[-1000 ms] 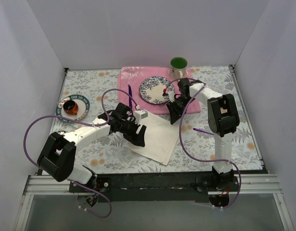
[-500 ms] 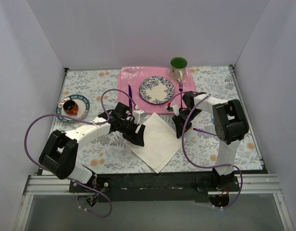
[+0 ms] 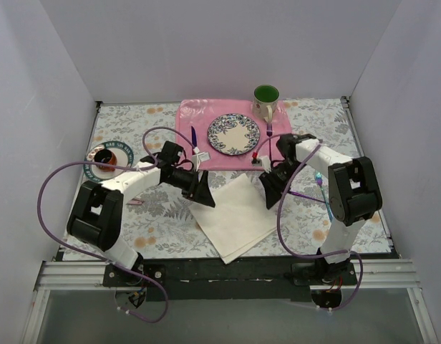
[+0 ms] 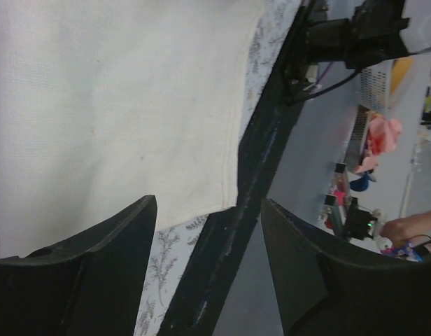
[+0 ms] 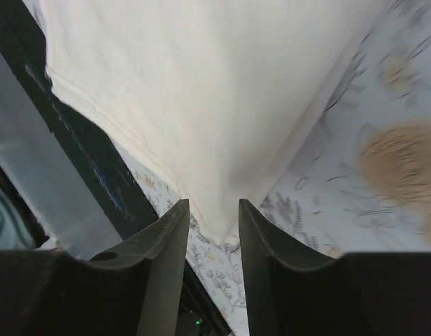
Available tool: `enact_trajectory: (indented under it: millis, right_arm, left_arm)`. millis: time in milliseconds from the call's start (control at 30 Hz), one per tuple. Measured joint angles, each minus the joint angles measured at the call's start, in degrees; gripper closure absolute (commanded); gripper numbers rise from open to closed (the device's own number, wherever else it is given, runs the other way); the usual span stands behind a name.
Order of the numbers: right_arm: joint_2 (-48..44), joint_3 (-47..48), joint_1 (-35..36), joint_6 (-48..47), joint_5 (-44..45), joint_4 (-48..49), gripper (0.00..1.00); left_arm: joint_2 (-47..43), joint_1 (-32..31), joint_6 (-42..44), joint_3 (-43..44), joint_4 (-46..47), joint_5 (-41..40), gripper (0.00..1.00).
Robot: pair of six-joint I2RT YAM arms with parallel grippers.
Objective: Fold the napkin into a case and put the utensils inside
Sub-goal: Smooth out the square-folded napkin at the center of the board.
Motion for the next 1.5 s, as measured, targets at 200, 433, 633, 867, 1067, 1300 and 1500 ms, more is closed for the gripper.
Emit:
enact_trajectory:
  millis: [200, 433, 633, 867, 1067, 1300, 1500]
  right_arm:
    - [0.0, 20.1, -1.6, 1.7, -7.8, 0.8, 0.64]
    - [5.9, 26.7, 3.5, 8.3, -20.5, 4.6, 0.74]
    - [10.9, 19.6, 11.0, 17.6, -22.4, 15.3, 0.75]
    - [13.2, 16.1, 13.1, 24.5, -22.9, 25.9, 0.57]
    - [14.1, 14.0, 12.7, 26.3, -24.6, 30.4, 0.01]
    - [12.9, 13.9, 12.9, 25.8, -29.8, 30.8, 0.01]
    - [13.7, 15.3, 13.6, 26.6, -33.2, 30.7, 0.01]
  left_arm:
    - [0.9, 0.7, -3.4, 0.2, 0.1, 10.3, 0.68]
    - [11.2, 2.3, -4.2, 1.9, -0.5, 14.8, 0.84]
    - [16.6, 3.8, -2.7, 3.1, -2.9, 14.2, 0.86]
    - [20.5, 4.0, -0.5, 3.4, -4.1, 13.7, 0.57]
    - [20.1, 4.5, 2.1, 3.2, -5.3, 14.0, 0.02]
    - [12.3, 4.5, 5.0, 3.4, -8.9, 16.9, 0.02]
    - [14.9, 4.5, 3.7, 3.4, -7.4, 19.8, 0.02]
